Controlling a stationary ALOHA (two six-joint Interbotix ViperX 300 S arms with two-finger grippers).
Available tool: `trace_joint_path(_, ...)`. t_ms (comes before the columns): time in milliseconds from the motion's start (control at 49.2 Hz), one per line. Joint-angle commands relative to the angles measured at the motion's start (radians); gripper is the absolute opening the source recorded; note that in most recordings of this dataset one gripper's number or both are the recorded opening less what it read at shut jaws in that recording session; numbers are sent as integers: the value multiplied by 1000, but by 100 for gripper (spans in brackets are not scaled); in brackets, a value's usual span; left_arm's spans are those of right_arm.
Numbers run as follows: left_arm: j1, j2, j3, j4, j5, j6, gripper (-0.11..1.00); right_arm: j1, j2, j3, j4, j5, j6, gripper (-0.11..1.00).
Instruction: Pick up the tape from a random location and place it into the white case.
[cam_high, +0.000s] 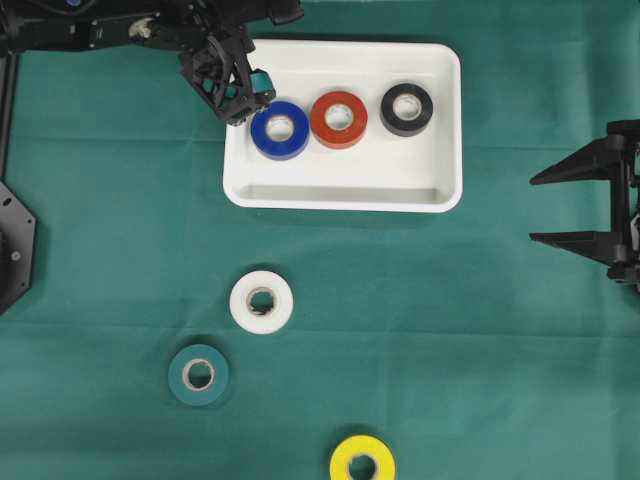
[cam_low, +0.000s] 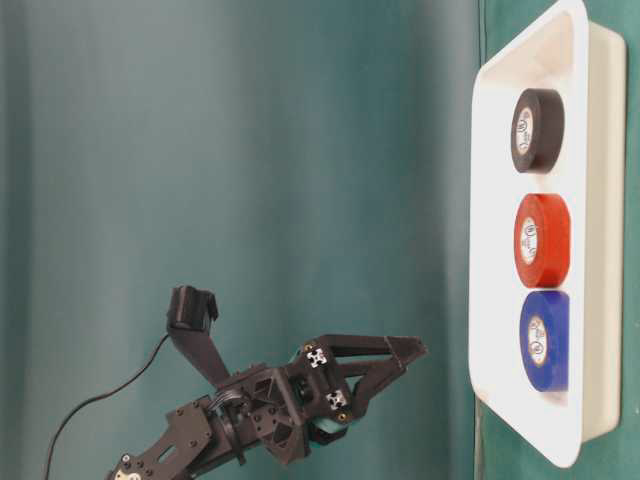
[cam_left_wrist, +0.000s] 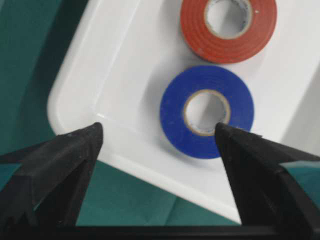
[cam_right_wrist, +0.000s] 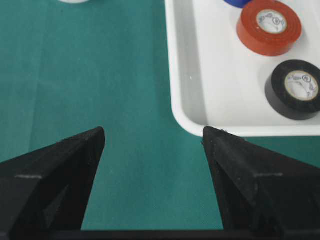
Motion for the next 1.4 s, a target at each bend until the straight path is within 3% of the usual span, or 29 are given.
trace_joint_path(0,-6,-29,-15,-2,2,2,97,2,9,-28,-3,-3,0,76)
trace_joint_path(183,-72,-46,18,-2,-5,0,97,2,9,-28,-3,-3,0,76)
trace_joint_path(589,-318,-107,83,-2,-97,0,97,2,9,-32,-3,-3,2,76)
trace_joint_path(955,-347,-244,176,-2,-149,0,97,0,3,-61,2,41,8,76)
trace_joint_path(1280,-364,-560,379,-2,-354,2,97,0,-23,-84,-3,75,0,76)
trace_joint_path(1382,-364,-653,434,-3,-371,0,97,0,-26,-87,-6,78,0,76)
